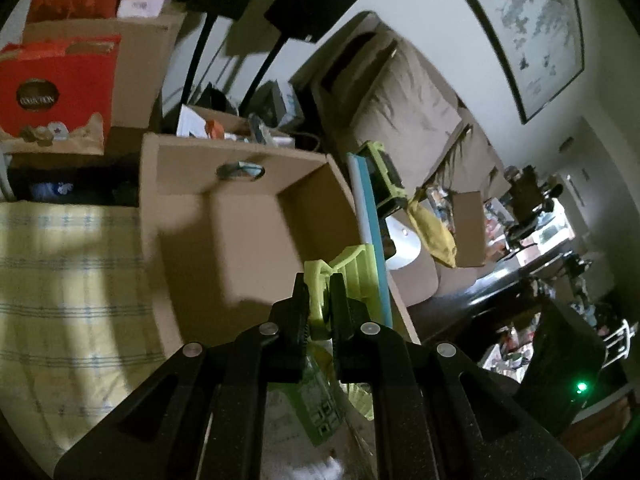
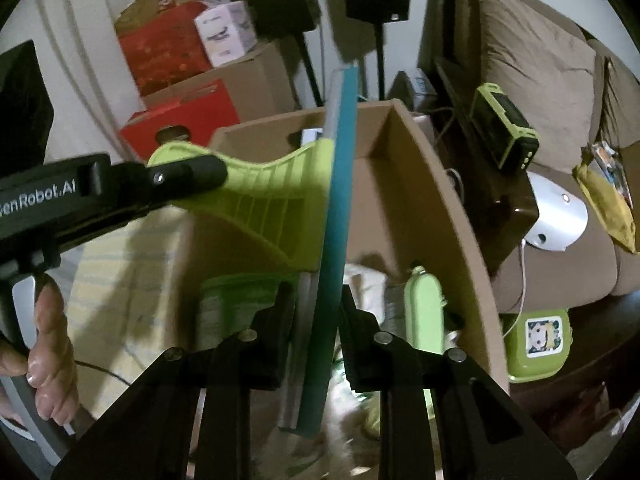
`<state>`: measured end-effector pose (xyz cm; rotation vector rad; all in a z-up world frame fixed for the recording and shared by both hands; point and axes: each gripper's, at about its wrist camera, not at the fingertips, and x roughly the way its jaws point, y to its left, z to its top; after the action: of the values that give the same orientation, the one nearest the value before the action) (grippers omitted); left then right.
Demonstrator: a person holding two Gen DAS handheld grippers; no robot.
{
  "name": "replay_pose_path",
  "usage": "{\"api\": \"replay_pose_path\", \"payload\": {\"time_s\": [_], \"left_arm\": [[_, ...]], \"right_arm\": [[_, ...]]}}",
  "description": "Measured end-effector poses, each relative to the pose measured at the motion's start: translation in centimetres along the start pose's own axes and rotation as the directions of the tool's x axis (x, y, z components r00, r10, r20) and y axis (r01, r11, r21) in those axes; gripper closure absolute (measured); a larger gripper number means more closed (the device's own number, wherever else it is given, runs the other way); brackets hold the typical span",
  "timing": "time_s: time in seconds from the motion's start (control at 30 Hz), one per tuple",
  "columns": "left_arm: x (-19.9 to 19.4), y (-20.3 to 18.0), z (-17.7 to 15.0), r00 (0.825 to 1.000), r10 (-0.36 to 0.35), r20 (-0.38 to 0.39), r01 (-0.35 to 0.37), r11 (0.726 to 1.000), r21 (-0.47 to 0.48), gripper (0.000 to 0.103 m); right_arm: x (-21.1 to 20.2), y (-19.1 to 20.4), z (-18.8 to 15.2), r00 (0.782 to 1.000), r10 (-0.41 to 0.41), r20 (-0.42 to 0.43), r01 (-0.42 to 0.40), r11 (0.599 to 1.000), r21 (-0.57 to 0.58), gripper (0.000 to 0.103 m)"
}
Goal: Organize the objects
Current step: 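Lift the clip and teal strip with both tools and lower them into the tray, then open both tools and withdraw them from the tray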
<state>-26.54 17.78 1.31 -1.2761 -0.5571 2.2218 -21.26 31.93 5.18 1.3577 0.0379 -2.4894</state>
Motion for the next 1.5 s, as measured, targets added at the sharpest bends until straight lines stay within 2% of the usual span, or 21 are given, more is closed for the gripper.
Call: {"api": "replay_pose_path", "payload": {"time_s": [0.13,0.37,0.5,0.53,0.67,0.8,0.83,0.93,1.0,1.17,1.3,1.5], "left_arm": [[1.9,0.3,-0.2,1.000,0.015,-0.021,-0.015,1.000,0.008,0.094],[4.4,1.9,-0.2,0.996,0.057,-0.062,-0.057,0.998,0.002,0.093],[4.7,3.0,0.0,0.994,0.089,-0.063,-0.089,0.996,0.013,0.081],[4.6,3.1,0.0,0.994,0.095,-0.058,-0.094,0.995,0.019,0.081],[3.4,3.2,0.0,0.992,0.118,-0.044,-0.115,0.992,0.049,0.076],[1.4,3.1,-0.1,0.992,0.127,-0.018,-0.126,0.990,0.062,0.054],[0.9,3.1,-0.2,0.991,0.135,-0.012,-0.134,0.989,0.070,0.052],[-0.5,2.9,-0.5,0.989,0.151,-0.005,-0.150,0.985,0.090,0.051],[-1.6,2.8,-1.1,0.986,0.167,-0.002,-0.165,0.981,0.102,0.045],[-4.3,2.5,-2.8,0.979,0.201,0.029,-0.203,0.969,0.143,0.038],[-6.1,2.8,-4.2,0.964,0.259,0.056,-0.264,0.951,0.162,0.038],[-8.3,4.0,-6.2,0.950,0.303,0.072,-0.311,0.937,0.159,0.038]], "right_arm": [[2.0,-0.5,0.2,0.999,-0.038,-0.025,0.038,0.999,-0.020,0.082],[5.3,-1.5,0.1,0.997,-0.041,-0.059,0.040,0.999,-0.008,0.082],[5.6,-1.3,-0.1,0.997,-0.046,-0.064,0.046,0.999,-0.010,0.075],[5.5,-1.3,-0.2,0.997,-0.048,-0.065,0.047,0.999,-0.009,0.075],[4.8,-1.7,-0.3,0.998,-0.043,-0.054,0.044,0.999,0.029,0.075],[3.1,-1.7,-0.5,0.999,-0.030,-0.013,0.031,0.998,0.052,0.074],[2.7,-1.6,-0.4,1.000,-0.026,-0.006,0.027,0.998,0.052,0.073],[1.4,-0.9,-0.6,0.999,-0.036,0.023,0.035,0.998,0.043,0.073],[0.4,-0.5,-0.8,0.999,-0.030,0.046,0.027,0.999,0.047,0.073],[-1.7,1.2,-1.6,0.995,-0.026,0.096,0.023,0.999,0.025,0.062],[-3.1,2.8,-2.4,0.992,-0.019,0.124,0.019,1.000,0.003,0.056],[-4.3,4.5,-3.6,0.987,-0.007,0.162,0.008,1.000,-0.006,0.049]]}}
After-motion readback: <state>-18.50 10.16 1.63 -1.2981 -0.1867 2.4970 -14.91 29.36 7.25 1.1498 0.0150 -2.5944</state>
